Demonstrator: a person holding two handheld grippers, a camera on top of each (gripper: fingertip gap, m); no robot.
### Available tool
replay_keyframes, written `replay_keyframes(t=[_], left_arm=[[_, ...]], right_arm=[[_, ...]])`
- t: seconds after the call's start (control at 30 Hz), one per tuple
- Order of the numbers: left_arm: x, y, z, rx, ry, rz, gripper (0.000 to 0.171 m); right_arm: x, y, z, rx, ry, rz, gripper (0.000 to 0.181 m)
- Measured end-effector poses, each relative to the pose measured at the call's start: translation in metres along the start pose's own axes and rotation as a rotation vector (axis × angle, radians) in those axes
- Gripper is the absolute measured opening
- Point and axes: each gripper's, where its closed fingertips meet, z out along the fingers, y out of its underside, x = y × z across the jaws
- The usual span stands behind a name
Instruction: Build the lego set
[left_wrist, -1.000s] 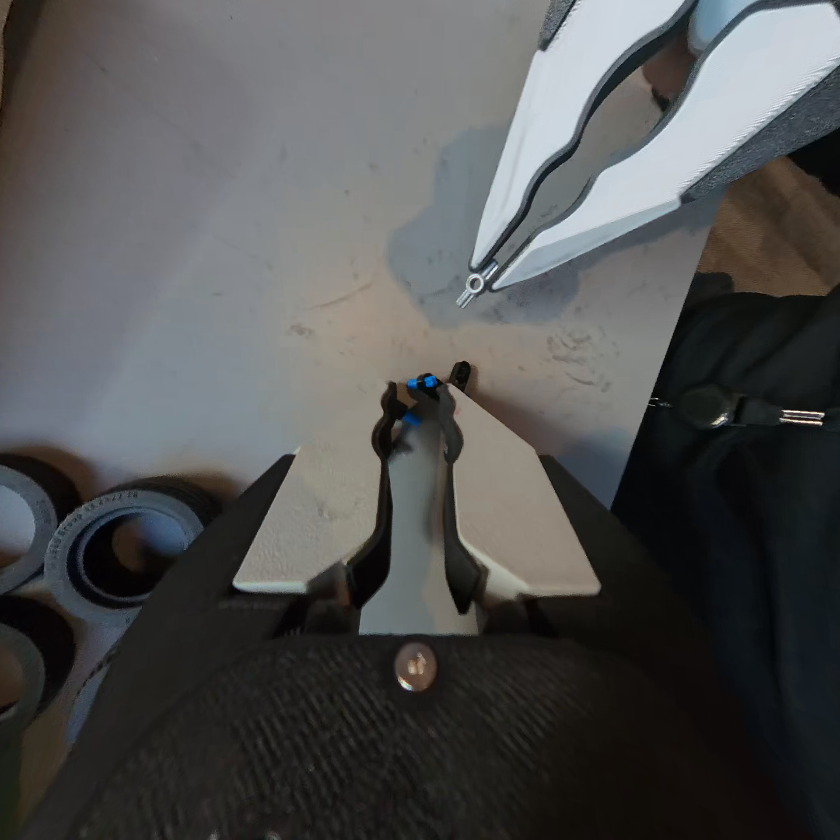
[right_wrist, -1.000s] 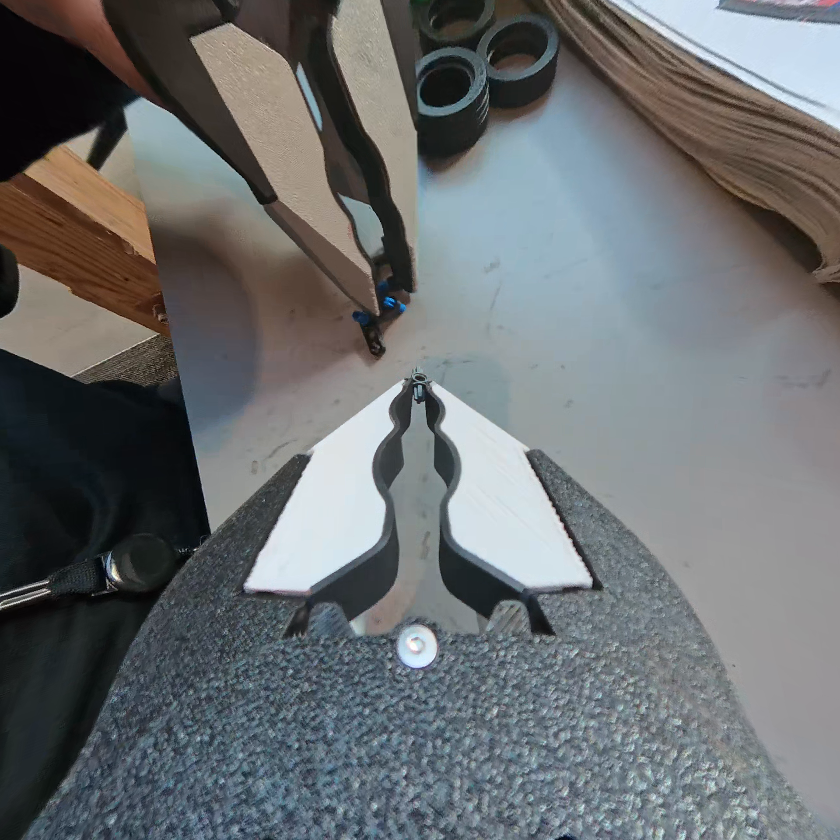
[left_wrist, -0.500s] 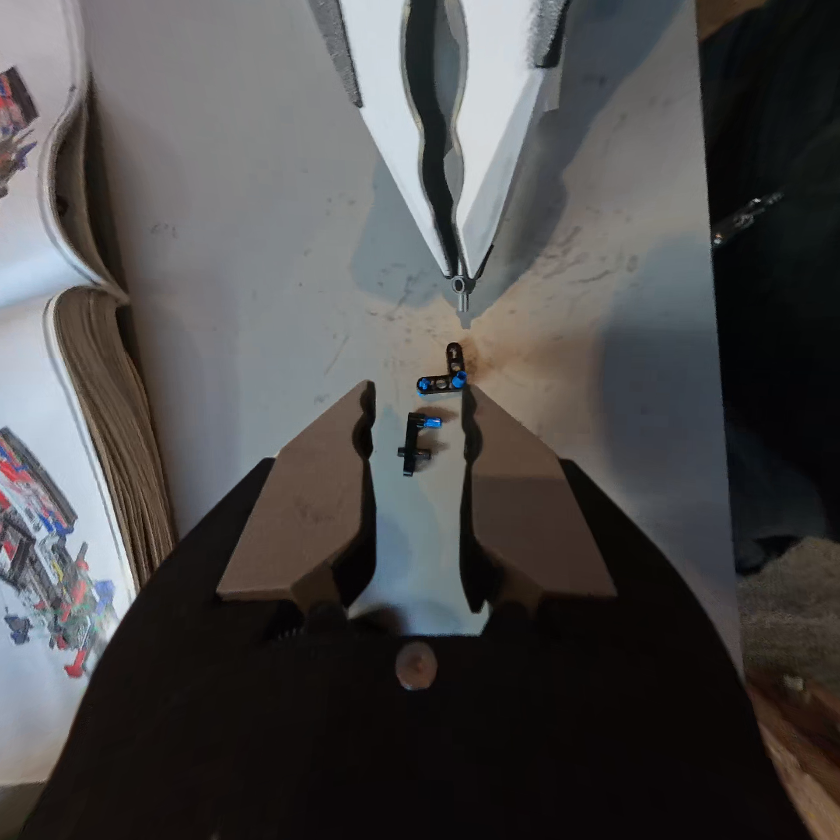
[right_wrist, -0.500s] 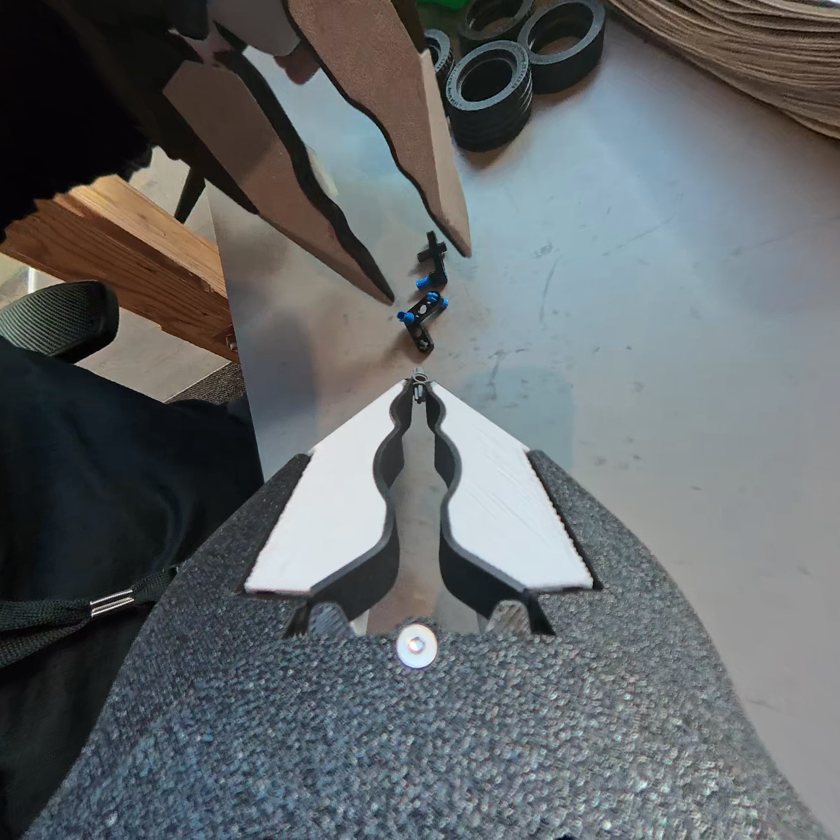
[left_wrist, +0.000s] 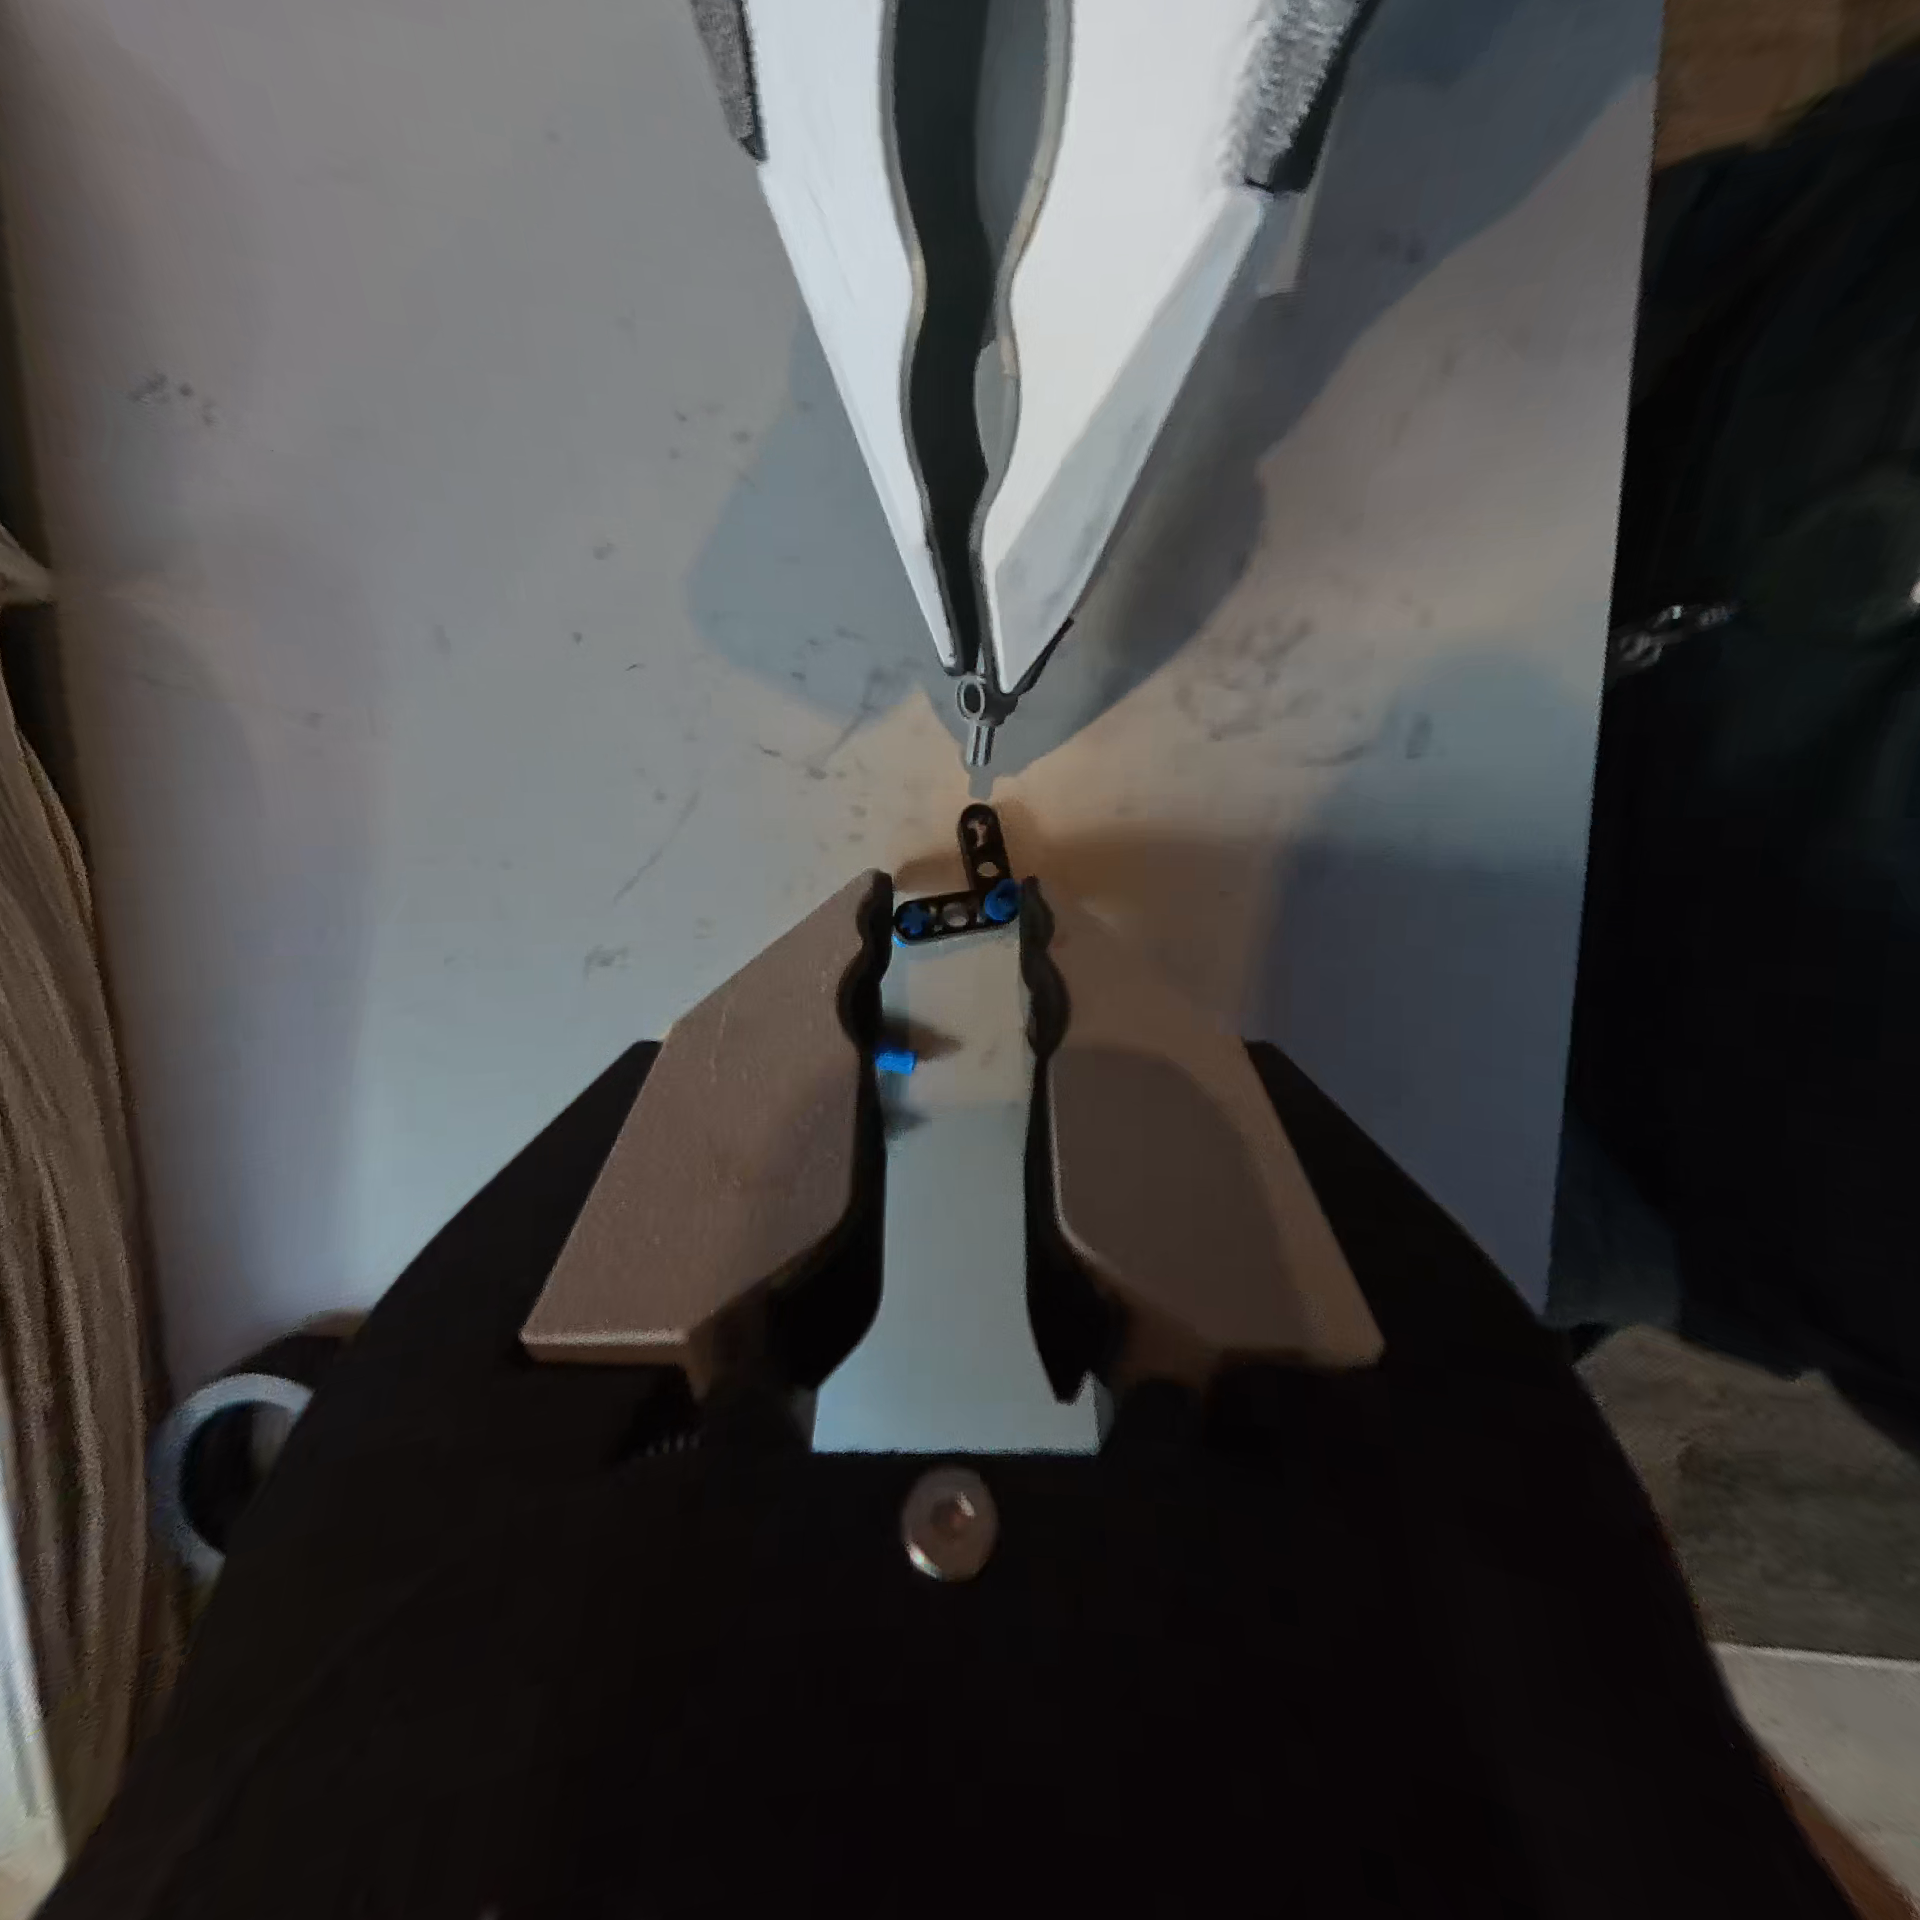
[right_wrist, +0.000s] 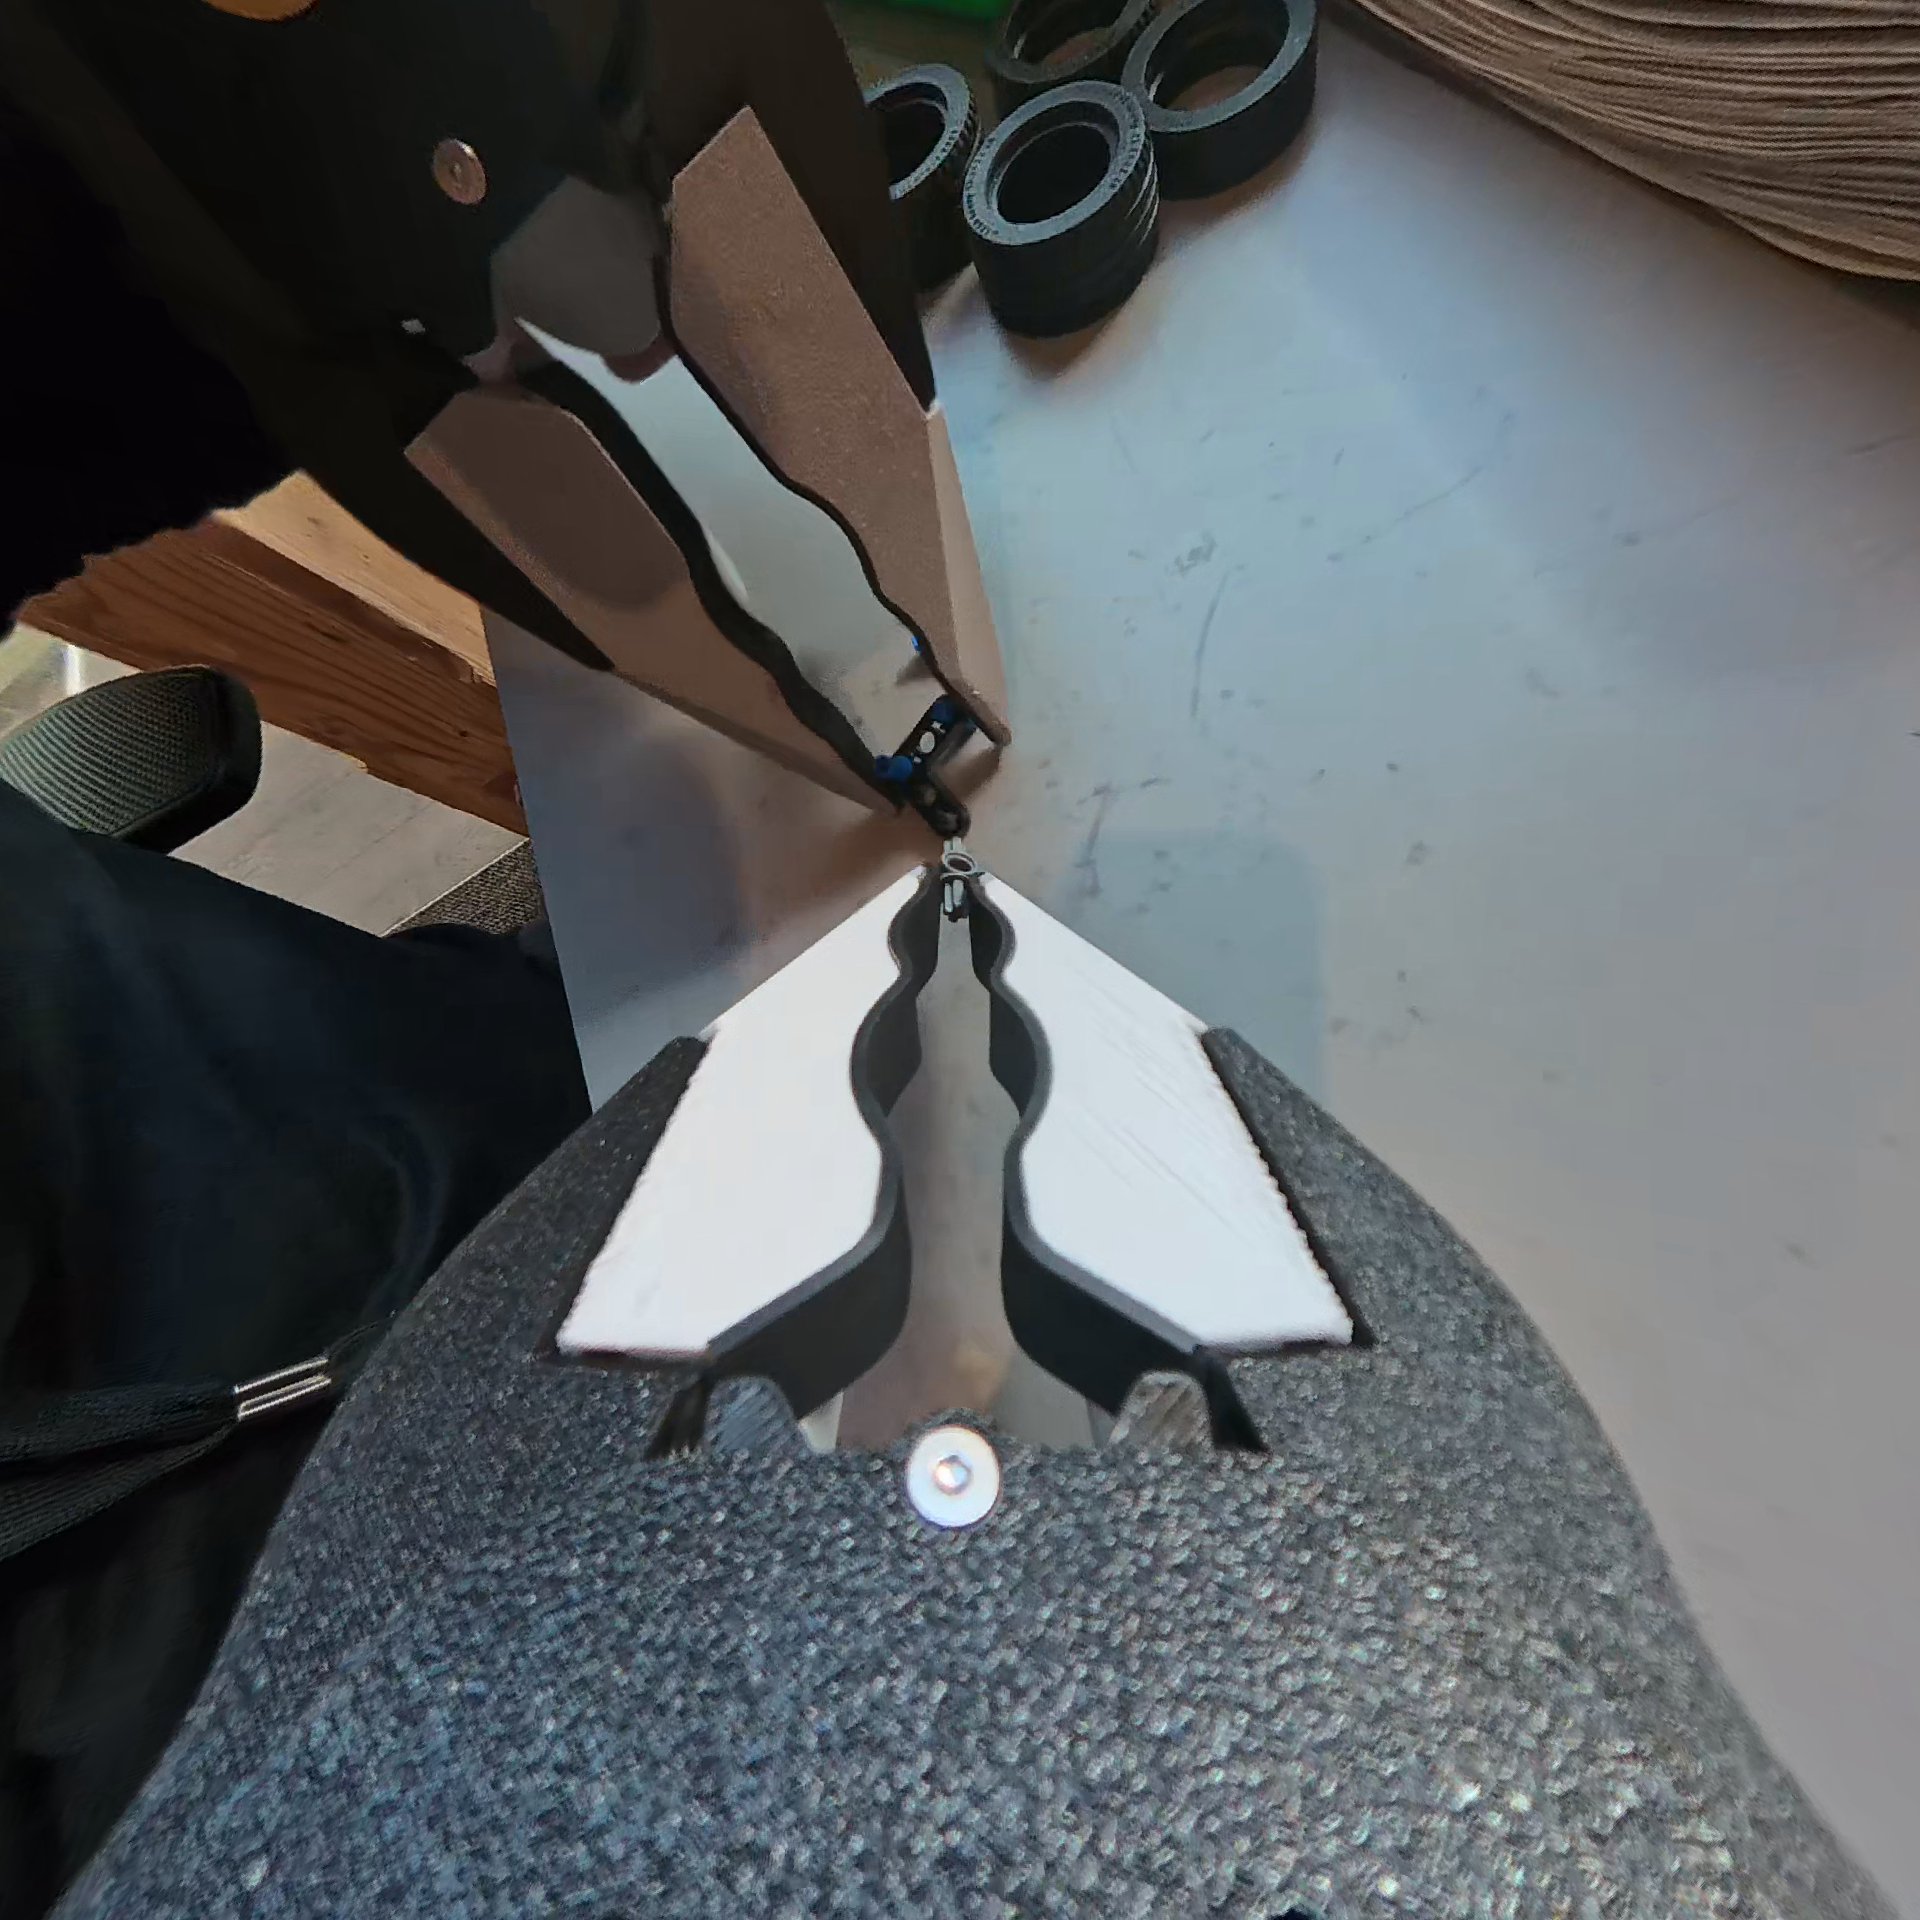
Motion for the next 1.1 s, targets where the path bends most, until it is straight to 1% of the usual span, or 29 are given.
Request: replay_keyframes(t=[0.1, 0.27, 0.43, 0.57, 0.73, 1.1], left_arm=[[0.004, -0.01, 0.007, 0.011, -0.051, -0.155, 0.022], [0.0, -0.02, 0.012, 0.048, -0.156, -0.3, 0.022], [0.0, -0.024, 0.015, 0.07, -0.183, -0.336, 0.022], [0.002, -0.028, 0.017, 0.111, -0.184, -0.363, 0.022], [0.001, -0.03, 0.017, 0.171, -0.166, -0.399, 0.022], [0.0, -0.032, 0.018, 0.228, -0.191, -0.362, 0.022]], right_arm=[[0.003, 0.001, -0.003, -0.019, 0.022, -0.005, 0.004], [0.007, 0.003, -0.01, -0.067, 0.05, 0.024, 0.004], [0.01, 0.008, -0.012, -0.108, 0.104, 0.035, 0.004], [0.011, 0.01, -0.01, -0.133, 0.136, 0.039, 0.004], [0.011, 0.012, -0.012, -0.194, 0.191, -0.015, 0.004], [0.011, 0.013, -0.013, -0.291, 0.233, -0.057, 0.004]])
